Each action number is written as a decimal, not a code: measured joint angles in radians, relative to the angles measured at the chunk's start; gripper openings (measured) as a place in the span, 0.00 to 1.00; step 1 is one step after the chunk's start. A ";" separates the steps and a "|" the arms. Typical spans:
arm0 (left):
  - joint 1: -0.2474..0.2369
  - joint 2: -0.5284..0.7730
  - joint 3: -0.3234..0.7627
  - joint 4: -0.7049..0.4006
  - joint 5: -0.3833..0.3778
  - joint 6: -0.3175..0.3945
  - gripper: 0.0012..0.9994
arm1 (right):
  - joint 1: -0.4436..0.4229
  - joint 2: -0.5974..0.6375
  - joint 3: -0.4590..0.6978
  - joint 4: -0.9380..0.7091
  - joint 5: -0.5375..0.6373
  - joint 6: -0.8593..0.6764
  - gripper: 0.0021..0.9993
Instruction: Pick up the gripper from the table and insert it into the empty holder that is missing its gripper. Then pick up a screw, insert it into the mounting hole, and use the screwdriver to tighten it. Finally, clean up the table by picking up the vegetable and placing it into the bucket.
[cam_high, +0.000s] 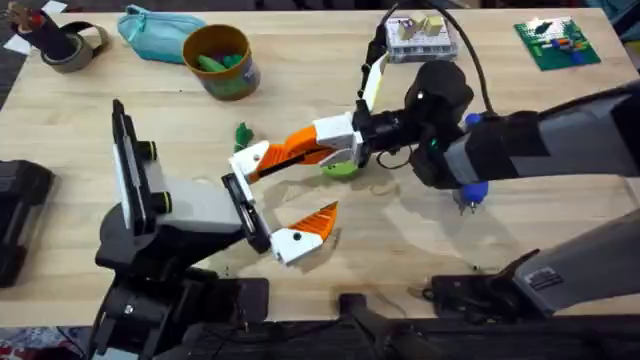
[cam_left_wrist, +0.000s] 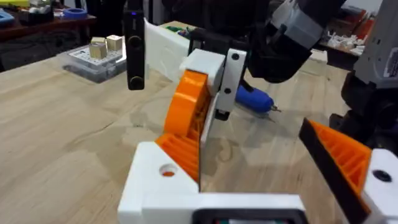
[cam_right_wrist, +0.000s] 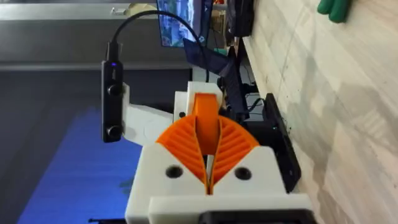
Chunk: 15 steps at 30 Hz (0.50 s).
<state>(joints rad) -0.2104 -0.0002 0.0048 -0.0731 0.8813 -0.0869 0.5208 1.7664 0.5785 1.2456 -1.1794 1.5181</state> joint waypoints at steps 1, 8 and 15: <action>0.000 0.000 0.000 0.000 -0.002 0.000 0.99 | 0.001 0.000 0.000 0.000 0.002 0.000 0.01; 0.000 0.000 0.000 0.002 -0.008 0.002 0.99 | 0.002 0.004 0.021 -0.014 -0.014 -0.001 0.01; 0.006 0.000 0.000 0.002 -0.022 0.001 0.99 | 0.000 0.034 0.080 -0.075 -0.064 -0.022 0.01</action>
<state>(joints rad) -0.2047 -0.0002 0.0048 -0.0711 0.8595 -0.0864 0.5204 1.8004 0.6589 1.1703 -1.2435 1.4960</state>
